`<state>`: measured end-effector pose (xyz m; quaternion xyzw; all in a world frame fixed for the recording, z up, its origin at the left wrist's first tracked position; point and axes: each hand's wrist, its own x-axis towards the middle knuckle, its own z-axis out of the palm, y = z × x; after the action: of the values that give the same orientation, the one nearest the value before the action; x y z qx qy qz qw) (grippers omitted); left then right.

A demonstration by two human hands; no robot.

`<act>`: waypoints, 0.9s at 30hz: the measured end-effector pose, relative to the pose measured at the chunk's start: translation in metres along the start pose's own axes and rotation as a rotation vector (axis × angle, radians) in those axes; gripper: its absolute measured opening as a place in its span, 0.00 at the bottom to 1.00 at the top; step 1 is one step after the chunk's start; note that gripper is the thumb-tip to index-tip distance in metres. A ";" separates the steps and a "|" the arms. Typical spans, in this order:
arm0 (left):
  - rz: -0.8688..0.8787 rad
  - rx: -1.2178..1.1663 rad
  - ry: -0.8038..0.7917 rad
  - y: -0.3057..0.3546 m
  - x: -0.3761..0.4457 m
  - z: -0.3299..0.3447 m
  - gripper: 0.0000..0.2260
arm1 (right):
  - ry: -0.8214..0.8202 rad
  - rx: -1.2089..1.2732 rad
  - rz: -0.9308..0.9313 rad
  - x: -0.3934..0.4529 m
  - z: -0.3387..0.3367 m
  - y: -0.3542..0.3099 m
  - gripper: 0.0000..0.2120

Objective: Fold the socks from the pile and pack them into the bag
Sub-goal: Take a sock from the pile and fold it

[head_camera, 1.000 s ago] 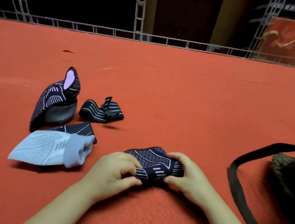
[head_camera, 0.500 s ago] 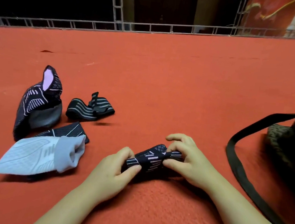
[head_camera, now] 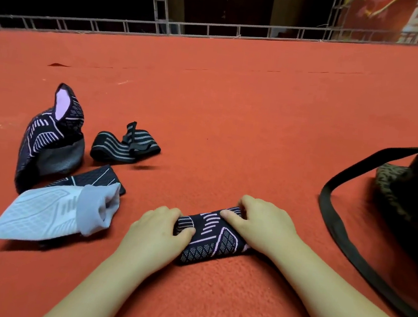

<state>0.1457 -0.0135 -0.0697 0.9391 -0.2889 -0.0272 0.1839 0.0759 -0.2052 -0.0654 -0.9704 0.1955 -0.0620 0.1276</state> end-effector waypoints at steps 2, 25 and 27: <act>-0.056 -0.045 -0.086 -0.002 0.000 -0.005 0.15 | -0.092 -0.016 -0.012 -0.004 -0.002 0.001 0.26; -0.044 -1.134 -0.035 0.202 -0.020 -0.044 0.05 | 0.448 0.925 0.026 -0.120 -0.146 0.091 0.24; -0.003 -1.138 -0.031 0.235 -0.017 -0.043 0.02 | 0.516 0.841 0.007 -0.138 -0.169 0.113 0.18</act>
<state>0.0134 -0.1696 0.0543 0.6919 -0.2302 -0.1927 0.6566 -0.1205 -0.2888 0.0565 -0.7872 0.1821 -0.3732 0.4560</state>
